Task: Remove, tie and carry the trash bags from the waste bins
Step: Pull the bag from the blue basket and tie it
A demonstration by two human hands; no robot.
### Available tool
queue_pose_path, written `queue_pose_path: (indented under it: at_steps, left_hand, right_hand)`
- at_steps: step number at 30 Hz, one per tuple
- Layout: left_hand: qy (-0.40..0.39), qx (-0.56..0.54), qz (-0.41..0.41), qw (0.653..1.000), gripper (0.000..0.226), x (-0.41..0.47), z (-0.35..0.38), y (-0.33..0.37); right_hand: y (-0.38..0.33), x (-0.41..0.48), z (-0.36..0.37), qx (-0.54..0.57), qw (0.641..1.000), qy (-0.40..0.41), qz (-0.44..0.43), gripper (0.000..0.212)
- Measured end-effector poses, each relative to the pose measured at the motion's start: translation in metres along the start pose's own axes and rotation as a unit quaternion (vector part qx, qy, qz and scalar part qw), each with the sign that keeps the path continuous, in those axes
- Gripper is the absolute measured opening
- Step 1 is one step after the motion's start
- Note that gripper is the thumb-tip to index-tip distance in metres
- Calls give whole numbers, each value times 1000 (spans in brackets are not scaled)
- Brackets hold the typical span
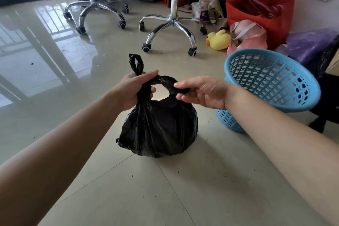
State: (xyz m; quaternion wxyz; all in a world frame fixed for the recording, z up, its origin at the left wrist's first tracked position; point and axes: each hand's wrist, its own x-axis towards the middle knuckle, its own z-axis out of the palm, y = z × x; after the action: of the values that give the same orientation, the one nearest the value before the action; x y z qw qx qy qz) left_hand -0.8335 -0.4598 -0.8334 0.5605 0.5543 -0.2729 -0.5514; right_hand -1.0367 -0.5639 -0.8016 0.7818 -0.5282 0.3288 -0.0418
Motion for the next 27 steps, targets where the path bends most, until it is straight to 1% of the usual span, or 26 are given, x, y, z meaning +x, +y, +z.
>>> queue_pose_path:
  at_steps: [1,2,3,4,5,6,8,9,10,11,12,13,14,15,16,18,20,24,27]
  left_hand:
    - [4,5,10,1000,26,0,-1,-2]
    - [12,6,18,1000,37,0,-2,-4]
    - [21,4,23,1000,47,0,-3,-5]
    - [27,2,26,999,52,0,-3,-4]
    - [28,1,28,999,53,0,-5,-4]
    - [24,3,30,999,52,-1,-6,-2]
    - [4,19,32,999,49,-5,-8,1]
    - [-7,33,31,999,48,-6,-9,1]
    - [-18,50,31,998,47,-7,-8,2]
    - [-30,67,30,997,46,-8,-7,2]
    - [-43,82,29,995,45,-9,-6,2]
    - [-56,91,28,994,44,-10,-4,3]
    - [-66,94,28,993,43,-11,-3,5]
    - [-69,100,28,992,42,-10,-3,6]
    - [-64,113,26,991,41,-10,-2,7]
    - [-39,141,21,989,39,-7,-1,8]
    - [-6,132,21,991,40,-2,0,6]
    - [65,105,40,992,40,4,7,-4]
    - [106,36,59,992,40,6,9,-11]
  right_hand:
    - [3,-1,4,-19,1000,-18,13,6]
    - [7,0,6,-39,998,-32,22,9]
    - [9,1,8,-68,997,-36,28,11]
    - [11,3,10,-112,993,-24,24,14]
    - [13,6,10,-172,985,12,6,20]
    - [15,10,10,-241,968,71,-22,26]
    - [16,16,7,-338,917,193,-92,35]
    - [17,18,4,-366,898,214,-115,43]
    - [19,20,0,-378,896,200,-121,55]
    - [21,22,-2,-372,907,162,-108,67]
    - [24,24,-4,-353,924,118,-84,74]
    - [28,26,-5,-325,941,77,-61,71]
    - [32,29,-6,-297,952,47,-50,57]
    - [36,33,-7,-277,959,39,-52,39]
    - [38,34,-6,-271,959,53,-66,26]
    - [38,37,-6,-277,951,101,-96,15]
    - [36,39,-5,-284,946,116,-103,15]
    - [35,39,-4,-274,954,96,-71,21]
    - [38,35,-4,-277,957,70,-45,25]
